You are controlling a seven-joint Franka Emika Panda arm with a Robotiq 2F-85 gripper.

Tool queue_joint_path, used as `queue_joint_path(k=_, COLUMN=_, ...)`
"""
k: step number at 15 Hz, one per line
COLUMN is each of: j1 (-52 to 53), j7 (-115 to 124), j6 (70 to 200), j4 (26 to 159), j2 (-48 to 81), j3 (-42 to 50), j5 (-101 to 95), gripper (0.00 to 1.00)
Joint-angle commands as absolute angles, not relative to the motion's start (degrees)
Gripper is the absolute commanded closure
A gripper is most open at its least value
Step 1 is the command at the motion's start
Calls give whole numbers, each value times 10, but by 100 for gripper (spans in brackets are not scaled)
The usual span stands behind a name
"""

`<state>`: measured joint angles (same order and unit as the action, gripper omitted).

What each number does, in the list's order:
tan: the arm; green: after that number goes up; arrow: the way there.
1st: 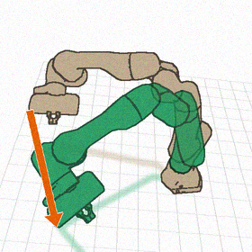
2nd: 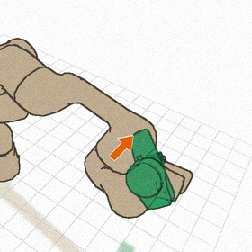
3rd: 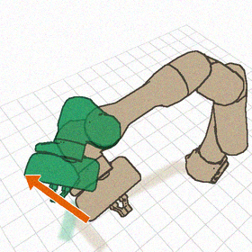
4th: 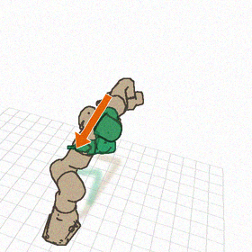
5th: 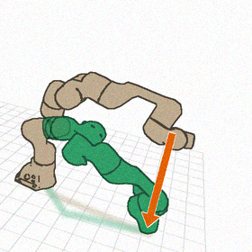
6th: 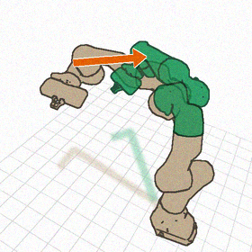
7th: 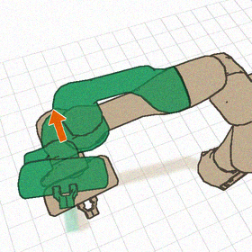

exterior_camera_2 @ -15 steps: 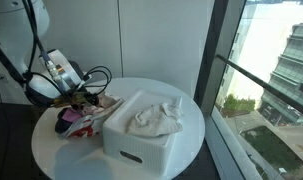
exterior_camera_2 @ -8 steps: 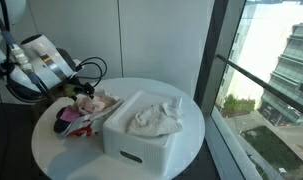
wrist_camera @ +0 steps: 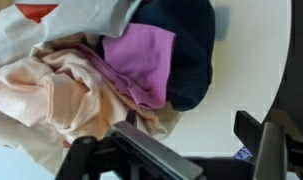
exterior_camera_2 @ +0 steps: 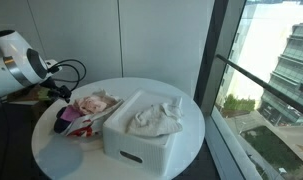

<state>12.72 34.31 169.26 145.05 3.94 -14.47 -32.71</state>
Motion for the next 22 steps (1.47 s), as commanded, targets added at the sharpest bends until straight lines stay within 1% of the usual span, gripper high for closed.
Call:
queue_joint_path(k=1, j1=134, j7=241, j6=1712, j4=1463, j2=62, j3=-202, j5=-208, gripper=0)
queue_joint_path(k=2, j1=159, j7=191, j6=1713, j4=1461, j2=74, j3=-200, j5=-151, gripper=0)
queue_joint_path(k=3, j1=163, j7=163, j6=1707, j4=1453, j2=85, j3=-214, j5=-119, gripper=0)
queue_joint_path(k=4, j1=134, j7=135, j6=1697, j4=1445, j2=95, j3=-252, j5=-94, gripper=0)
queue_joint_path(k=10, j1=95, j7=19, j6=1663, j4=1398, j2=173, j3=-288, j5=-40, gripper=0)
queue_joint_path(k=11, j1=122, j7=-2, j6=1659, j4=1390, j2=179, j3=-257, j5=-29, gripper=0)
queue_joint_path(k=16, j1=90, j7=-83, j6=1649, j4=1350, j2=232, j3=-281, j5=22, gripper=0)
queue_joint_path(k=22, j1=105, j7=-81, j6=1652, j4=1340, j2=252, j3=-229, j5=5, gripper=0)
